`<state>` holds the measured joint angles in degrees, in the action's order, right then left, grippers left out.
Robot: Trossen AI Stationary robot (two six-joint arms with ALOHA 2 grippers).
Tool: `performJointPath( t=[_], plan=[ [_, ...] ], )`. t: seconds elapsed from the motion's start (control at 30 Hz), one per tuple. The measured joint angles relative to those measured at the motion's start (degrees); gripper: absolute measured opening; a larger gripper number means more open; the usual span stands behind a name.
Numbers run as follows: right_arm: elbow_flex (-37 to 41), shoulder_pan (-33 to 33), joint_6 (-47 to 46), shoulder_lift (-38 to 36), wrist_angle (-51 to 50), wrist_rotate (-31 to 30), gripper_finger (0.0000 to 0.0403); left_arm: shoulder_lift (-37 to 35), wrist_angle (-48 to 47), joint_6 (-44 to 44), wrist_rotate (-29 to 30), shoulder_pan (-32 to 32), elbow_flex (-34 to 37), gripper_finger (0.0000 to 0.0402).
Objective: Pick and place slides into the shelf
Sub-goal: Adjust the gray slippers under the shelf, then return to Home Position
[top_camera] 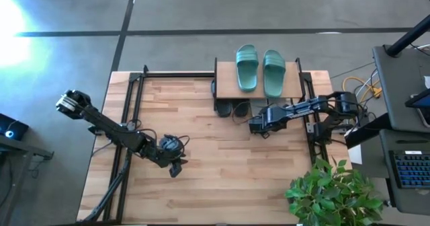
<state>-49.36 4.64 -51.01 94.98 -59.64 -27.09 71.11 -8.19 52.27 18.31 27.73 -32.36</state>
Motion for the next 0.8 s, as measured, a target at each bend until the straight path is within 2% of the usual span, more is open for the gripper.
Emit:
performJointPath(
  t=[0.2,0.3,0.47,0.57,0.67,0.73,0.8],
  plan=[
    [-2.7,-0.6,0.0,-0.1,0.1,3.8,0.0008,0.0,0.0,0.1,-0.3,0.0,0.0,0.0134],
    [-3.3,-1.5,-0.3,-0.1,-0.3,3.6,0.0009,0.0,0.0,0.1,-0.3,0.0,0.0,0.0134],
    [-4.0,-3.7,-3.2,-0.9,-6.5,4.5,0.0009,0.0,0.2,1.2,-0.5,0.0,0.0,0.0134],
    [-5.6,-6.8,1.5,-4.9,-3.2,11.7,0.0009,-0.3,0.2,0.7,-1.0,-0.1,-0.6,0.0134],
    [-7.3,-11.0,7.1,-11.5,7.0,20.0,0.0009,-0.7,2.3,-3.7,-5.6,-2.0,-2.1,0.0134],
    [-7.1,-13.2,6.8,-16.9,13.9,20.1,0.0009,-1.2,6.1,-7.8,-6.8,-4.3,-2.6,0.0134],
    [-4.4,-14.4,3.8,-22.8,15.7,16.1,0.0008,-2.3,10.4,-13.3,-6.9,-7.7,-2.7,0.0134]
  ],
)
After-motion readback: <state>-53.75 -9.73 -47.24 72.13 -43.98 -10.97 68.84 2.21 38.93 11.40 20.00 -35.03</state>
